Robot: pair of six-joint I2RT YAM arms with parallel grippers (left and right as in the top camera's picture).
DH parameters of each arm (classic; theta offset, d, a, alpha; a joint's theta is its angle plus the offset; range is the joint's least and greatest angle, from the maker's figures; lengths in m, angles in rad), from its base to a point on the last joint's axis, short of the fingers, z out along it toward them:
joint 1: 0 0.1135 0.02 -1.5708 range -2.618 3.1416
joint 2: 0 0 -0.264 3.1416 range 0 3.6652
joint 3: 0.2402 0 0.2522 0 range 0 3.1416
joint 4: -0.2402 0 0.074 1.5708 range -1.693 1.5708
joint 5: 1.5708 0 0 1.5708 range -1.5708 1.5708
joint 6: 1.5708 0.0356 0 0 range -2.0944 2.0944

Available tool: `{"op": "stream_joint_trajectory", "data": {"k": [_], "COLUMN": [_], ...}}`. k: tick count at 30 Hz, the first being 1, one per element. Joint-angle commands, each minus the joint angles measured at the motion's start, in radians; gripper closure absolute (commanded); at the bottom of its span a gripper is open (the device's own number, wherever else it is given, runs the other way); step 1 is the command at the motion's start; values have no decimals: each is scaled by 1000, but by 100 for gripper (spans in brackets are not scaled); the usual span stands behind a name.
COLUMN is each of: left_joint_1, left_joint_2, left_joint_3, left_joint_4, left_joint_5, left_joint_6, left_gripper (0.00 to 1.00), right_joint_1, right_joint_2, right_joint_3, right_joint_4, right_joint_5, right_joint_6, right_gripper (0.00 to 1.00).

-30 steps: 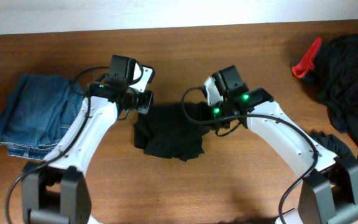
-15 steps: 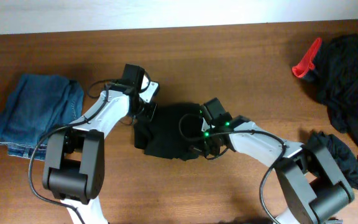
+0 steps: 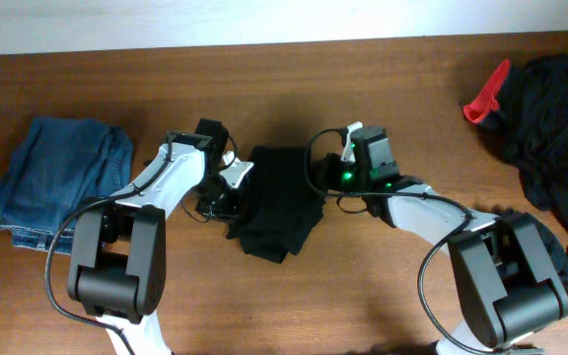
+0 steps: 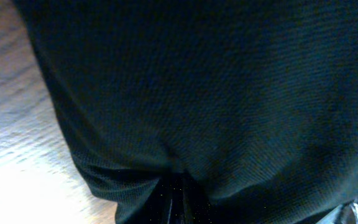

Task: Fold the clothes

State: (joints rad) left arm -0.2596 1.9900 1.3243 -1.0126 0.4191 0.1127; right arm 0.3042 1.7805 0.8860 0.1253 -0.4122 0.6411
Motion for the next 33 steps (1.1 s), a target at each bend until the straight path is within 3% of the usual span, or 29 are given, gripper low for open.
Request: {"op": "stream_joint_trajectory", "data": {"k": [1,3,7,10,12,15,17,22,33], "left_joint_1": [-5,0,28,63,89,120,132,129,129], "left_joint_2": [-37,-66,-150,-196,-204,-191,-165,-47,151], "left_joint_3": [1,1,1,1,1,0,0,0,0], "left_joint_4": [25,51,96,127,148,179,208,262,309], "left_joint_5": [48,48,9,-50,-49,-39,5,198,446], "left_joint_6": [9,8,-3,-33,-34,-37,-35,10,36], "left_gripper": [92,91,79,51,39,14,5,1,1], "right_joint_1": [-25,-34,-45,-50,-50,-50,-50,-49,-48], "right_joint_2": [6,4,-10,-19,-22,-24,-24,-24,-24], "right_joint_3": [12,14,24,37,43,50,50,50,50], "right_joint_4": [-5,-35,-156,-251,-307,-387,-432,-533,-529], "right_joint_5": [-174,-208,-216,-216,-216,-212,-211,-205,-205], "right_joint_6": [-117,-117,-117,-118,-134,-140,-140,-140,-200], "right_gripper": [91,88,86,78,74,56,47,39,39]}}
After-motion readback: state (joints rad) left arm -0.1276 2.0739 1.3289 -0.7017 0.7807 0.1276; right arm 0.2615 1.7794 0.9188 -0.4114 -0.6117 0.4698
